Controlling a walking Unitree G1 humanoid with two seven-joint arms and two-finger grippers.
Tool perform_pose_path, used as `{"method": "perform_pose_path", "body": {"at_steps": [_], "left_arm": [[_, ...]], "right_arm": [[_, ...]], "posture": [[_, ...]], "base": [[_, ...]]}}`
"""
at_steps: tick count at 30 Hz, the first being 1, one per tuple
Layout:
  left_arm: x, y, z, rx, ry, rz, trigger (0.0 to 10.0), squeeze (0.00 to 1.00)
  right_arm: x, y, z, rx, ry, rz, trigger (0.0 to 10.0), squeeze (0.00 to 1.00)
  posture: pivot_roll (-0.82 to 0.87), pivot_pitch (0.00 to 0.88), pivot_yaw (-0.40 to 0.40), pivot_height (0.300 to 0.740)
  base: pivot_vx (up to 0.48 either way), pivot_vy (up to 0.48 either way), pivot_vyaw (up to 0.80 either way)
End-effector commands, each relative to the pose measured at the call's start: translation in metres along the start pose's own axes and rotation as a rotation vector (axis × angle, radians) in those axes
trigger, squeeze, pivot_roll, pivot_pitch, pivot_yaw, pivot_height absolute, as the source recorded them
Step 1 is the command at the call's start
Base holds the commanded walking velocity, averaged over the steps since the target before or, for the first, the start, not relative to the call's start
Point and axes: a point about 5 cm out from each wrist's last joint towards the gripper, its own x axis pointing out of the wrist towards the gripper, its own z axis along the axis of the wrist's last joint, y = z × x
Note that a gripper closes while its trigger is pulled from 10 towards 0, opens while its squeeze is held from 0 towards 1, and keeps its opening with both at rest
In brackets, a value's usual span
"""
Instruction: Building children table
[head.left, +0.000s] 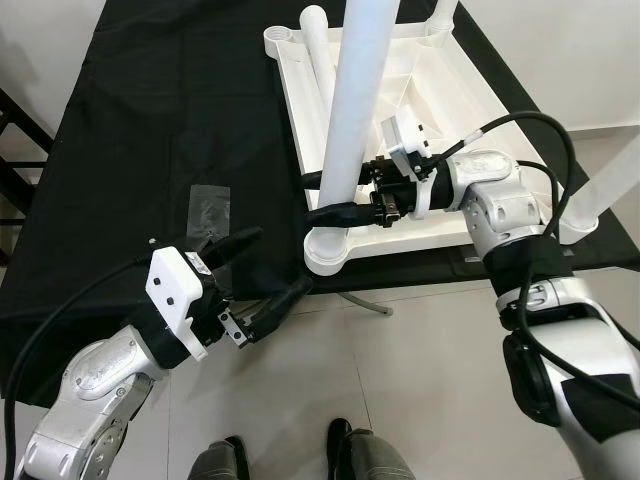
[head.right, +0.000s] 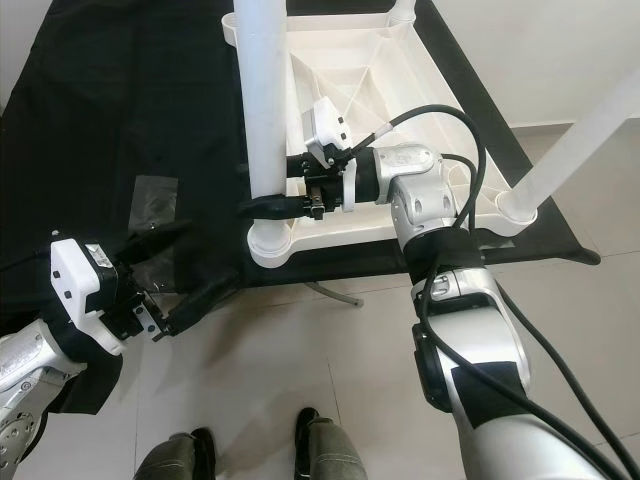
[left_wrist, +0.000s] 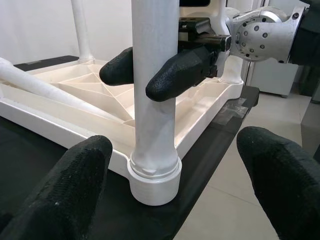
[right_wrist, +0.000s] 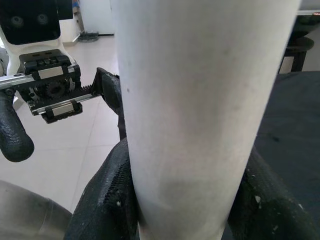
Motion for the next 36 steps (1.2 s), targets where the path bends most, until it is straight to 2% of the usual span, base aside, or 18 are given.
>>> {"method": "perform_pose_path", "body": {"at_steps": [1, 6, 7, 8, 10, 16, 20, 21, 22, 23, 25, 26, 28, 29, 33, 34, 35, 36], "left_arm": [[-0.002, -0.004, 0.001, -0.001, 0.004, -0.010, 10.0, 0.00], [-0.002, -0.005, 0.001, -0.003, 0.004, -0.009, 10.0, 0.00], [-0.002, -0.005, 0.000, -0.006, 0.006, -0.013, 10.0, 0.00], [-0.002, -0.006, 0.000, -0.013, 0.008, -0.024, 10.0, 0.00], [-0.001, -0.006, 0.000, -0.014, 0.008, -0.027, 10.0, 0.00], [-0.001, -0.005, 0.000, -0.014, 0.009, -0.029, 10.0, 0.00], [0.000, -0.005, 0.000, -0.013, 0.003, -0.033, 10.0, 0.00], [0.001, -0.005, 0.000, -0.012, 0.003, -0.032, 10.0, 0.00], [0.001, -0.005, 0.000, -0.012, 0.003, -0.032, 10.0, 0.00], [0.000, -0.005, 0.000, -0.010, 0.003, -0.030, 10.0, 0.00], [0.000, -0.005, 0.000, -0.008, 0.003, -0.029, 10.0, 0.00], [0.000, -0.005, 0.000, -0.008, 0.003, -0.029, 10.0, 0.00], [0.000, -0.005, -0.001, -0.007, 0.003, -0.029, 10.0, 0.00], [0.001, -0.006, -0.001, -0.007, 0.002, -0.028, 10.0, 0.00], [0.002, -0.006, -0.001, -0.007, 0.000, -0.026, 10.0, 0.00], [0.002, -0.006, -0.001, -0.007, -0.002, -0.025, 10.0, 0.00], [0.002, -0.007, -0.002, -0.007, -0.003, -0.024, 10.0, 0.00], [0.002, -0.007, -0.001, -0.007, -0.005, -0.023, 10.0, 0.00]], "right_arm": [[-0.001, 0.007, -0.015, 0.004, 0.028, -0.045, 0.0, 0.00], [0.004, 0.010, -0.033, 0.047, 0.030, -0.222, 0.0, 0.00], [0.015, 0.018, -0.052, 0.091, 0.062, -0.364, 0.0, 0.00], [0.040, 0.043, -0.086, 0.190, 0.084, -0.859, 0.0, 0.00], [0.047, 0.056, -0.092, 0.237, 0.075, -0.962, 0.0, 0.00], [0.055, 0.061, -0.092, 0.251, 0.075, -1.026, 0.0, 0.00], [0.057, 0.042, -0.081, 0.185, 0.064, -1.014, 0.0, 0.00], [0.057, 0.040, -0.078, 0.171, 0.063, -1.016, 4.7, 0.00], [0.057, 0.040, -0.078, 0.171, 0.063, -1.016, 4.7, 0.00], [0.056, 0.035, -0.074, 0.160, 0.069, -1.003, 10.0, 0.00], [0.057, 0.035, -0.069, 0.152, 0.057, -0.985, 10.0, 0.00], [0.057, 0.032, -0.062, 0.140, 0.026, -0.954, 10.0, 0.52], [0.056, 0.031, -0.057, 0.131, 0.004, -0.934, 10.0, 0.52], [0.057, 0.031, -0.051, 0.125, -0.026, -0.874, 10.0, 1.00], [0.055, 0.026, -0.040, 0.090, -0.067, -0.729, 10.0, 1.00], [0.053, 0.026, -0.036, 0.074, -0.080, -0.616, 10.0, 0.33], [0.050, 0.024, -0.034, 0.048, -0.074, -0.517, 10.0, 0.00], [0.047, 0.024, -0.031, 0.011, -0.061, -0.414, 10.0, 0.00]], "posture": [[0.04, 0.283, -0.079, 0.740], [0.03, 0.287, -0.082, 0.740], [0.03, 0.293, -0.077, 0.740], [0.03, 0.304, -0.070, 0.740], [0.03, 0.304, -0.070, 0.740], [0.02, 0.289, -0.057, 0.740], [0.03, 0.278, -0.065, 0.740], [0.03, 0.276, -0.066, 0.740], [0.03, 0.276, -0.066, 0.740], [0.03, 0.273, -0.067, 0.740], [0.04, 0.269, -0.069, 0.740], [0.04, 0.267, -0.070, 0.740], [0.04, 0.267, -0.070, 0.740], [0.04, 0.262, -0.076, 0.740], [0.03, 0.260, -0.079, 0.740], [0.03, 0.258, -0.082, 0.740], [0.04, 0.257, -0.084, 0.740], [0.04, 0.257, -0.085, 0.740]], "base": [[0.000, 0.000, 0.00], [0.000, 0.000, 0.00], [0.000, 0.000, 0.00], [0.000, 0.000, 0.00], [0.000, 0.000, 0.00], [0.000, 0.000, 0.00], [0.000, 0.000, 0.00], [0.000, 0.000, 0.00], [0.000, 0.000, 0.00], [0.000, 0.000, 0.00], [0.000, 0.000, 0.00], [0.000, 0.000, 0.00], [0.000, 0.000, 0.00], [0.000, 0.000, 0.00], [0.000, 0.000, 0.00], [0.000, 0.000, 0.00], [0.000, 0.000, 0.00], [0.000, 0.000, 0.00]]}}
